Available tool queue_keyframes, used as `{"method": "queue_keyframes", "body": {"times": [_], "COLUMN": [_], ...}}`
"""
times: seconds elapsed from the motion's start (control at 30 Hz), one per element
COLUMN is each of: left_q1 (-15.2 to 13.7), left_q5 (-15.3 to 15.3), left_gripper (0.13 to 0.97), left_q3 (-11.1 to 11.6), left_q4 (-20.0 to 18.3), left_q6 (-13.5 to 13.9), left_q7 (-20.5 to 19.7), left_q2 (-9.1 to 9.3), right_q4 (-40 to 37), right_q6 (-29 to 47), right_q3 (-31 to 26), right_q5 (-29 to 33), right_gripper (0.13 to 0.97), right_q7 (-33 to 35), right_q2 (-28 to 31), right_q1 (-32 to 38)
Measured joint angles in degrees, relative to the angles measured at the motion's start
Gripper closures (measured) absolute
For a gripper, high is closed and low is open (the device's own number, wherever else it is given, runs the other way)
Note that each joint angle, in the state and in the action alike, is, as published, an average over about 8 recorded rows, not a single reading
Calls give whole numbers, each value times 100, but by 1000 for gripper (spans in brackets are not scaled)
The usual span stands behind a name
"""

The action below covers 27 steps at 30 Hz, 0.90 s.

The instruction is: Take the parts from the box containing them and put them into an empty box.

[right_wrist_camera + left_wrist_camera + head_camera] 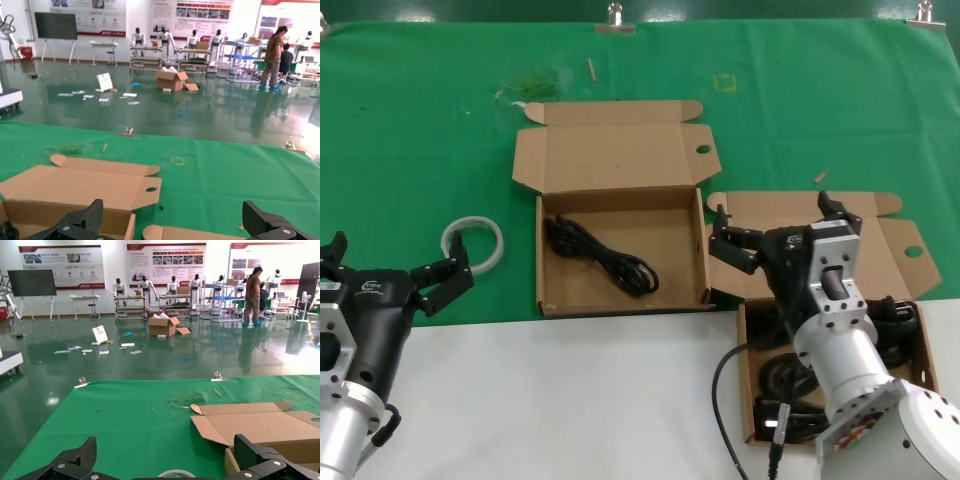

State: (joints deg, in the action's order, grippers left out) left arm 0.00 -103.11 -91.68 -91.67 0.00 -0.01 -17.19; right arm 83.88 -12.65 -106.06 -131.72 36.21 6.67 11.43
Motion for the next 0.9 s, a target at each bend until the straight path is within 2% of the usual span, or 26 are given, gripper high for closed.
{"method": "queue_keyframes", "body": {"times": [0.9], "left_q1": [0], "left_q5": [-1], "left_gripper": [132], "left_q3": [0], "left_q4": [0], "left_q6": [0], "left_q7": [0], "left_q2": [0], "right_q4": [536], "right_q6": [868], "right_q3": [990], "right_q5": [1962], "right_gripper": [129], "right_q7": [-2486], "right_q2": [0], "right_q1": [-787]}}
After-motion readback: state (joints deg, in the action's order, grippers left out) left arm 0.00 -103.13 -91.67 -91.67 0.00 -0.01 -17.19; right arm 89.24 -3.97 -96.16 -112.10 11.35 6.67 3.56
